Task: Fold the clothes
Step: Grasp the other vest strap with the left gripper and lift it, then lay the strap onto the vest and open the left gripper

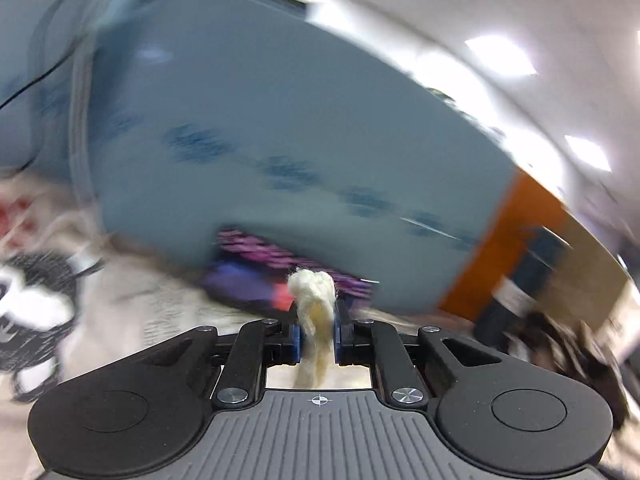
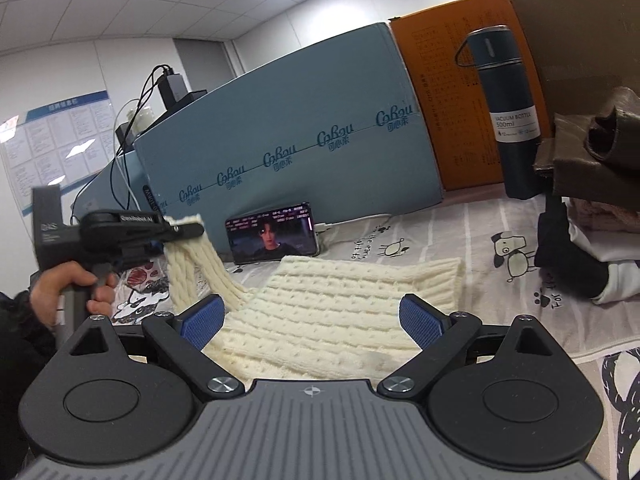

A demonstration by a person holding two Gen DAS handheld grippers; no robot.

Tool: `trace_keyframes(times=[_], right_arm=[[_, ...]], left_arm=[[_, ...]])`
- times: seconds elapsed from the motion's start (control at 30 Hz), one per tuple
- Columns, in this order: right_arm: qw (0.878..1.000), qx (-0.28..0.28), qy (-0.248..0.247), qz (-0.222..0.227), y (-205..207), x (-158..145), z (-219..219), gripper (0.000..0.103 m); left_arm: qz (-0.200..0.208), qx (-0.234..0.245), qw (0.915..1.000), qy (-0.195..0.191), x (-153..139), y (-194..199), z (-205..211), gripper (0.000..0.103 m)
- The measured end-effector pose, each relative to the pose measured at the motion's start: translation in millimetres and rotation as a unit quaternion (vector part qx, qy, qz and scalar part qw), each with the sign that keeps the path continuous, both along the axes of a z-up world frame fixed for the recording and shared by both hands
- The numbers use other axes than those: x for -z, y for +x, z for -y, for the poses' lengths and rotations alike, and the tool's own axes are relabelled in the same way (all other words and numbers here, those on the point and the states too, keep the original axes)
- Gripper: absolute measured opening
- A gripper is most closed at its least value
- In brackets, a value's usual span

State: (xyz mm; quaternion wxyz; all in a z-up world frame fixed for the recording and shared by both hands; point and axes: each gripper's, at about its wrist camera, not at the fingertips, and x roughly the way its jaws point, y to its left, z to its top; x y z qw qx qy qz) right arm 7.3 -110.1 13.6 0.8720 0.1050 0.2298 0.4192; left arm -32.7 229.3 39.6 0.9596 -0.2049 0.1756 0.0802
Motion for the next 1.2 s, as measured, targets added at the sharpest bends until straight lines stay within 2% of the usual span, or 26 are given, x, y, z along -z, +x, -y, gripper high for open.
trace_keyframes(times=[0.07,0.17,0.27,0.37,0.43,0.5,0.57,0.63,0.73,0.83,0.93,1.03,1.1,1.13,1.2], right_arm=[[1.0,0.003,0.003,-0.002,0,0,1,0.095],[1.0,0.01,0.006,-0.005,1,0,4,0.095],[1.0,0.021,0.012,-0.011,4,0,8,0.095],[0.999,0.035,0.016,-0.015,6,0,12,0.095],[0.999,0.043,0.021,-0.016,7,-1,16,0.095],[0.998,0.053,0.025,-0.017,8,-1,20,0.095],[0.997,0.069,0.028,-0.019,10,-1,24,0.095],[0.996,0.074,0.035,-0.025,12,-1,28,0.095],[0.995,0.082,0.046,-0.033,15,0,34,0.095],[0.993,0.09,0.057,-0.041,18,0,40,0.095],[0.994,0.086,0.054,-0.046,19,2,39,0.095],[0.994,0.082,0.053,-0.047,19,2,38,0.095],[0.994,0.08,0.049,-0.048,19,3,37,0.095],[0.995,0.078,0.047,-0.048,19,3,36,0.095],[0.995,0.07,0.044,-0.051,20,5,34,0.095]], left_arm=[[-0.003,0.049,0.9984,0.028,-8,6,23,0.013],[-0.025,0.119,0.9898,0.075,-15,17,58,0.013],[-0.057,0.175,0.9748,0.127,-17,27,91,0.013],[-0.092,0.202,0.9591,0.176,-10,31,119,0.017],[-0.105,0.213,0.9519,0.194,-5,33,131,0.031],[-0.114,0.219,0.9468,0.207,-1,36,140,0.037],[-0.113,0.221,0.9469,0.205,0,38,140,0.046],[-0.105,0.225,0.9485,0.197,0,39,139,0.069],[-0.074,0.221,0.9539,0.19,-9,33,136,0.073],[-0.05,0.192,0.9596,0.199,-21,24,127,0.077],[-0.06,0.161,0.9609,0.217,-23,14,111,0.078],[-0.086,0.132,0.9577,0.241,-17,0,98,0.083],[-0.087,0.119,0.9574,0.248,-13,-14,91,0.083],[-0.084,0.113,0.9581,0.249,-12,-22,88,0.083],[-0.054,0.106,0.9597,0.255,-10,-46,82,0.083]])
